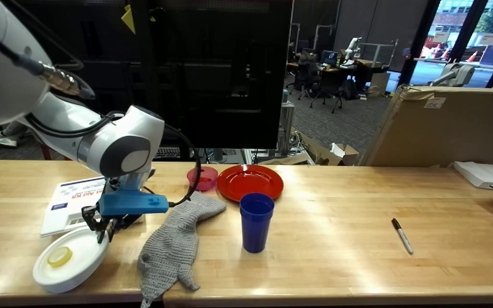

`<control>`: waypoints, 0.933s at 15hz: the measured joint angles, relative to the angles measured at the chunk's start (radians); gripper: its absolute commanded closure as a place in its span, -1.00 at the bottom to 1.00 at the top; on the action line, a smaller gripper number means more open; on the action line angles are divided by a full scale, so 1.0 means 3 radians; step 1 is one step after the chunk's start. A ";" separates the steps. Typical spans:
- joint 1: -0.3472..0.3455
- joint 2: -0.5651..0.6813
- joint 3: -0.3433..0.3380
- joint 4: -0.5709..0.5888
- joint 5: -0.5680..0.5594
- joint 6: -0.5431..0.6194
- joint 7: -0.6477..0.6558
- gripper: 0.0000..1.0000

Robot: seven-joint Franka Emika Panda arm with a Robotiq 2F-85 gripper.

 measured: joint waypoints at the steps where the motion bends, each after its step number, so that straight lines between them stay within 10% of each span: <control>1: -0.0013 0.0000 0.0000 0.0002 0.0000 -0.0002 -0.0007 0.91; 14: -0.0131 0.0278 -0.0089 0.0227 0.0155 -0.0676 -0.0517 0.91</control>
